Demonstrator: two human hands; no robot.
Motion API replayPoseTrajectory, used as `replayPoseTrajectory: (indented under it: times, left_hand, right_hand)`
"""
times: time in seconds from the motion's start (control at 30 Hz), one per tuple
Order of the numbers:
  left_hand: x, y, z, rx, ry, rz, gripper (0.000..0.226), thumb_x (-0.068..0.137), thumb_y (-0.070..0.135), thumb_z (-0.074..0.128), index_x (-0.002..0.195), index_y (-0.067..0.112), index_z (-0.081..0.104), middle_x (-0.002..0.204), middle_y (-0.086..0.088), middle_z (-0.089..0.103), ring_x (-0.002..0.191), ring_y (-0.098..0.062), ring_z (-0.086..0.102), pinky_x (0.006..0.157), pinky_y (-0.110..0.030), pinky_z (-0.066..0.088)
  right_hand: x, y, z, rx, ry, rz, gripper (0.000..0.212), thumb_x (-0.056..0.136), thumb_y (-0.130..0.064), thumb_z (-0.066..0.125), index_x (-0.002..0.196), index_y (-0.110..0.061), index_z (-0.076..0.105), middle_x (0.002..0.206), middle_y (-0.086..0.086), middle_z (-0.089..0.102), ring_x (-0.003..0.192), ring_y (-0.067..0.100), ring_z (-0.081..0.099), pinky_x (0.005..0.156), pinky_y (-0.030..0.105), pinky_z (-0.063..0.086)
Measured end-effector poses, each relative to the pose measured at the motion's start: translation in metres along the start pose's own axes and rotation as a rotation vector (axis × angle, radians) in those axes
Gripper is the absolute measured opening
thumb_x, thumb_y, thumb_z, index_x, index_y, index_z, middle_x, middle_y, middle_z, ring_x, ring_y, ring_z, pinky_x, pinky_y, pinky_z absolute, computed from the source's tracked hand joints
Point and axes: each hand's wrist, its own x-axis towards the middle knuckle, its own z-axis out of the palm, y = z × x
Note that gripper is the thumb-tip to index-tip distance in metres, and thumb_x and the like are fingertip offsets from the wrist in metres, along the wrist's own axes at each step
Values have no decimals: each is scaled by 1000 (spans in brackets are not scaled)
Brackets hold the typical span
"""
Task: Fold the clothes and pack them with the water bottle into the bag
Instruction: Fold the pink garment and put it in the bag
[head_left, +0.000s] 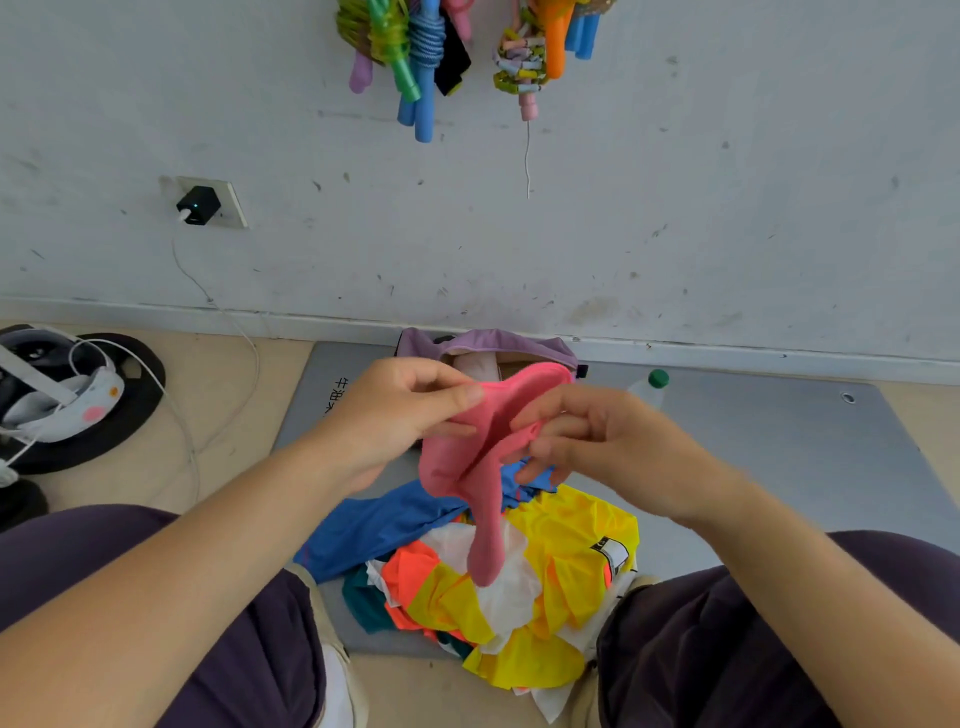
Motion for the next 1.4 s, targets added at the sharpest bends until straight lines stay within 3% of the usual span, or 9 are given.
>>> replayPoseTrajectory:
  times: [0.2, 0.3, 0.47, 0.63, 0.9, 1.03, 1.2, 1.3, 1.4]
  left_hand:
    - [-11, 8, 12, -150, -187, -76, 23, 91, 12, 61, 106, -2, 71, 102, -18, 74, 92, -22, 73, 78, -26, 58]
    - [-12, 12, 14, -215, -239, -101, 28, 88, 18, 60, 104, -2, 73, 102, -19, 74, 91, -20, 72, 76, -24, 57]
    - [-15, 12, 14, -192, -291, -86, 29, 78, 28, 69, 98, 8, 78, 100, -13, 75, 94, -20, 73, 79, -23, 56]
    - [-16, 9, 13, -22, -246, -10, 33, 68, 34, 79, 98, 20, 79, 104, -13, 74, 103, -22, 68, 92, -34, 56]
    - [-17, 15, 0, 88, -234, 140, 19, 69, 31, 76, 87, 26, 80, 94, -2, 76, 91, -11, 69, 85, -22, 55]
    - [-15, 21, -15, 151, -111, 237, 11, 74, 28, 73, 83, 33, 78, 92, 10, 76, 91, -2, 68, 82, -14, 51]
    - [-8, 13, -27, 789, 150, 441, 6, 86, 22, 73, 90, 25, 76, 88, 16, 70, 82, 5, 60, 70, -9, 42]
    - [-7, 9, -28, 850, 147, 443, 7, 87, 23, 72, 93, 23, 76, 90, 14, 70, 84, 1, 60, 71, -20, 45]
    - [-8, 8, -28, 798, 161, 429, 7, 87, 23, 71, 93, 26, 74, 88, 19, 68, 78, 6, 59, 68, -15, 43]
  right_hand:
    - [1, -5, 14, -144, 316, -142, 11, 83, -13, 75, 83, -24, 76, 60, -6, 64, 49, 5, 52, 53, 16, 43]
    - [2, -8, 16, -409, 437, -238, 6, 77, -18, 81, 79, -21, 76, 70, -4, 60, 63, 8, 50, 59, 17, 38]
    - [0, -10, 16, -509, 503, -304, 10, 78, -16, 80, 80, -10, 73, 85, 1, 53, 80, 10, 52, 72, 14, 40]
    - [-1, -11, 18, -585, 551, -408, 17, 80, -22, 78, 76, -7, 70, 89, 6, 56, 85, 25, 57, 73, 38, 48]
    - [-4, -11, -1, -657, 466, -190, 47, 67, -63, 64, 79, -19, 74, 112, -4, 58, 113, 16, 50, 94, 47, 42]
    - [-7, -6, -26, -740, 412, -75, 28, 77, -44, 73, 91, -20, 75, 122, -7, 62, 118, 15, 51, 102, 40, 40]
    - [-12, -6, -27, -628, 385, -123, 7, 81, -20, 77, 83, -26, 75, 89, -12, 72, 89, 4, 63, 80, 7, 42]
    - [-10, -5, -21, -554, 439, -164, 15, 79, -14, 79, 82, -26, 72, 83, -12, 70, 83, 4, 61, 76, 7, 43]
    - [-8, -4, -21, -483, 464, -92, 25, 80, -12, 78, 100, -22, 68, 82, -5, 68, 81, 13, 63, 78, 19, 49]
